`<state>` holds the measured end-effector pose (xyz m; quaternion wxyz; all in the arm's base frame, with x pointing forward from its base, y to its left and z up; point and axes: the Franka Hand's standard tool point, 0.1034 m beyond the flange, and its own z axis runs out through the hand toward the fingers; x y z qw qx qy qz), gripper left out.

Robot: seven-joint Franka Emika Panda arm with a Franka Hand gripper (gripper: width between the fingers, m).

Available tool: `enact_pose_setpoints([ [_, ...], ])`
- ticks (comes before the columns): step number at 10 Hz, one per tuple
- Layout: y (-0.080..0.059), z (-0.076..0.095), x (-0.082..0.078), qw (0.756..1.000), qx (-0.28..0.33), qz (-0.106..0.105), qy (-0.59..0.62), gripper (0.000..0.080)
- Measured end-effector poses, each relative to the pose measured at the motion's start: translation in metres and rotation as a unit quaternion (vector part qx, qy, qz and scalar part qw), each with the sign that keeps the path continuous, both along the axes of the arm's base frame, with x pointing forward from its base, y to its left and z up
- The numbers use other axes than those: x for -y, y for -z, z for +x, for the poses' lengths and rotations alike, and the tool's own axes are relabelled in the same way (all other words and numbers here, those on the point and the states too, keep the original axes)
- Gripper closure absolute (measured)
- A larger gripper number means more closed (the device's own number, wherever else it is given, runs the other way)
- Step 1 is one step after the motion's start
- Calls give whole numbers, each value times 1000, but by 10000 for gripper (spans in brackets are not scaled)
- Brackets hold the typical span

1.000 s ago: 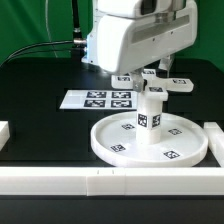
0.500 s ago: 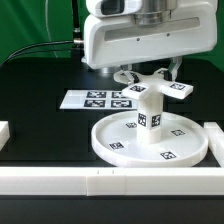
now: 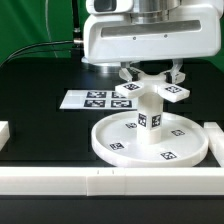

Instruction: Assemble round table

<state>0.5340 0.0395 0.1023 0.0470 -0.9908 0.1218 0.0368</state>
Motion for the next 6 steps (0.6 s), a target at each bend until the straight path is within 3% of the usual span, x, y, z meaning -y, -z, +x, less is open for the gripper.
enact_pose_setpoints([
  [3, 0, 1, 0, 997, -7, -5, 83, 357],
  [6, 0, 1, -1, 974, -9, -12, 226, 357],
])
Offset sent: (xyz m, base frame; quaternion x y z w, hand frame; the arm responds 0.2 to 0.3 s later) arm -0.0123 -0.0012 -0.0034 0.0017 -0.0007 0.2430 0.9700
